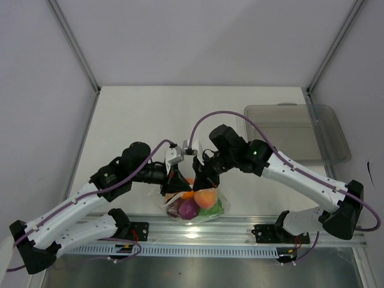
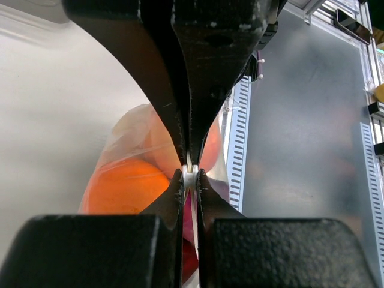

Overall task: Place the food in the zip-top bag and seal the zipper
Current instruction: Zip the zipper food storage bag at the center of the board.

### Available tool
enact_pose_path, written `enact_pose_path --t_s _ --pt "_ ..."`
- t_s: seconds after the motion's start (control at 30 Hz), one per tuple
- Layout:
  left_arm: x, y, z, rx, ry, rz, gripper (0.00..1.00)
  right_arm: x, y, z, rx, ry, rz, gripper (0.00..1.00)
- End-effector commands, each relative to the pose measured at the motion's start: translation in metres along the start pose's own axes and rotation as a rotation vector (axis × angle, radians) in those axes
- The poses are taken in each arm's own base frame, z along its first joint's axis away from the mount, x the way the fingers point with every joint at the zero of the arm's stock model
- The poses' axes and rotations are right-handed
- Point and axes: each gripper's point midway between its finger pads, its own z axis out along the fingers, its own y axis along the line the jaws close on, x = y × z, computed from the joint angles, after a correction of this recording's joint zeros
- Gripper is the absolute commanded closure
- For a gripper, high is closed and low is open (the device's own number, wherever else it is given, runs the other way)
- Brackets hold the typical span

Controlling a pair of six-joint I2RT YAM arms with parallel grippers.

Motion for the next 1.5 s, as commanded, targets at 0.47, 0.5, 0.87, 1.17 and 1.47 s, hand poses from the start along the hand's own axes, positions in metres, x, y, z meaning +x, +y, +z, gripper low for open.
enact_pose_path --t_s 0.47,0.5,0.87,1.17,1.47 --pt "0.007 0.019 -0.002 -0.116 0.011 -0.029 0.99 0.03 -0.065 -0.028 0.445 -0.174 0.178 1.0" --pt "0.006 0.02 -0.004 -0.128 0.007 -0.029 1.0 0.036 -0.072 -0.03 0.472 -0.174 0.202 1.0" --pt "0.012 0.028 -0.021 -0.256 0.0 -0.128 0.99 0.054 -0.098 -0.051 0.579 -0.25 0.358 1.0" --pt "0.022 0.022 -0.029 -0.27 0.022 -0.187 0.99 0.064 -0.105 -0.057 0.639 -0.271 0.409 1.0" --pt "0.024 0.019 -0.046 -0.333 0.01 -0.248 0.99 0.066 -0.111 -0.068 0.687 -0.293 0.446 1.0"
